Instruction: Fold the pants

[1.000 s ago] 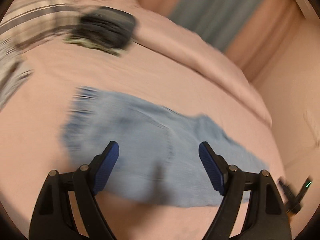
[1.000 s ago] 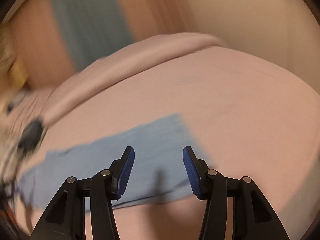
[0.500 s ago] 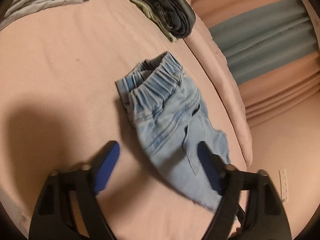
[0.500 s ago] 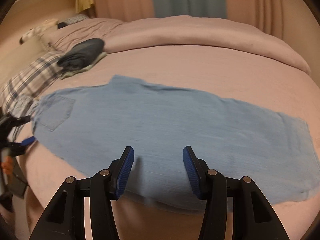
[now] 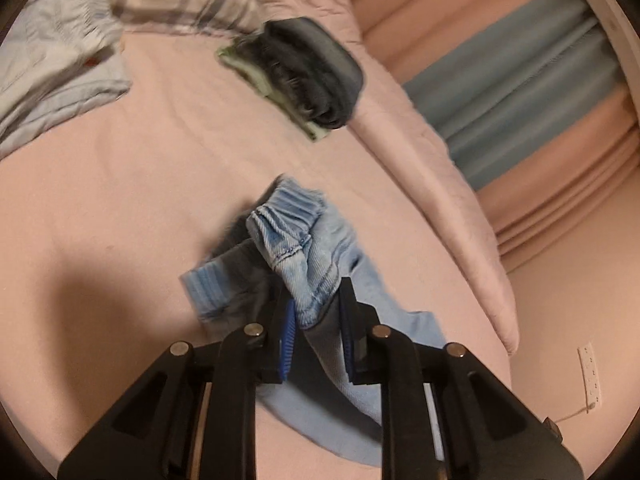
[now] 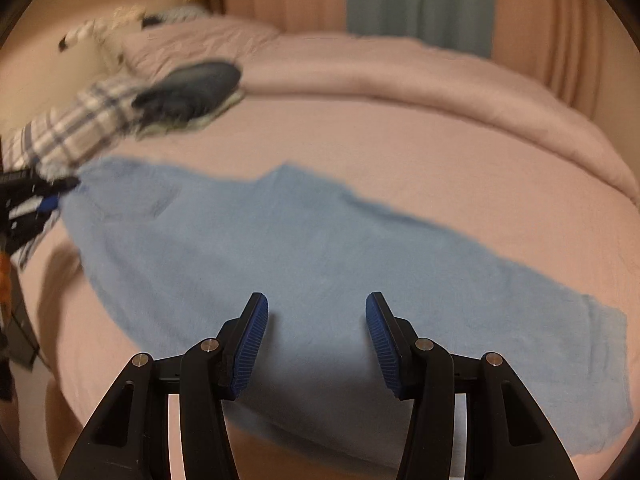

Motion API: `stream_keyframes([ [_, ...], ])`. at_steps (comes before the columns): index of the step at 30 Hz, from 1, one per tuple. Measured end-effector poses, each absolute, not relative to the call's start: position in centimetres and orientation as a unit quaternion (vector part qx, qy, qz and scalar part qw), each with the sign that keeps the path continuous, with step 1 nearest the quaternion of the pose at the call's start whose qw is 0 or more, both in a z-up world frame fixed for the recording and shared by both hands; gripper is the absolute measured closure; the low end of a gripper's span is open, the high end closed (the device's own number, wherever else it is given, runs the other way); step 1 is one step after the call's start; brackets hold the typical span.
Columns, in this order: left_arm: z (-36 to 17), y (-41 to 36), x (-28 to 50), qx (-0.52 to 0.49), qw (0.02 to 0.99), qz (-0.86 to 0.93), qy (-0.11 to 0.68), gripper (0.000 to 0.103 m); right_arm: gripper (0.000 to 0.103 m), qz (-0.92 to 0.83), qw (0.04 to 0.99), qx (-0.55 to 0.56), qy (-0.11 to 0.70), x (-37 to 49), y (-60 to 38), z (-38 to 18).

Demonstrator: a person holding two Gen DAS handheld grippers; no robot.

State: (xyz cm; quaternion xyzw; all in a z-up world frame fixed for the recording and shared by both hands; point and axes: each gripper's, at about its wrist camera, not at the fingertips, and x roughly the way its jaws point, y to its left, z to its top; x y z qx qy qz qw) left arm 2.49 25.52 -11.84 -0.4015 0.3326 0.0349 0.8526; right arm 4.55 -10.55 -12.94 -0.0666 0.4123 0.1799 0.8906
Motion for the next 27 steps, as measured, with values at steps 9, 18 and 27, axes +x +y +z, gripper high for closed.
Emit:
stream_keyframes([
  [9, -14.2, 26.4, 2.4, -0.369, 0.832, 0.090, 0.405, 0.043, 0.051, 0.212, 0.861, -0.074, 0.456, 3.4, -9.9, -15.1],
  [18, -8.7, 18.6, 3.3, -0.210, 0.899, -0.003, 0.383, 0.045, 0.051, 0.244, 0.861, -0.052, 0.442, 3.4, -12.2, -13.0],
  [27, -12.7, 11.7, 6.0, -0.071, 0.872, -0.114, 0.471, 0.045, 0.062, 0.361, 0.827, -0.195, 0.384, -1.6, -7.0, -14.9],
])
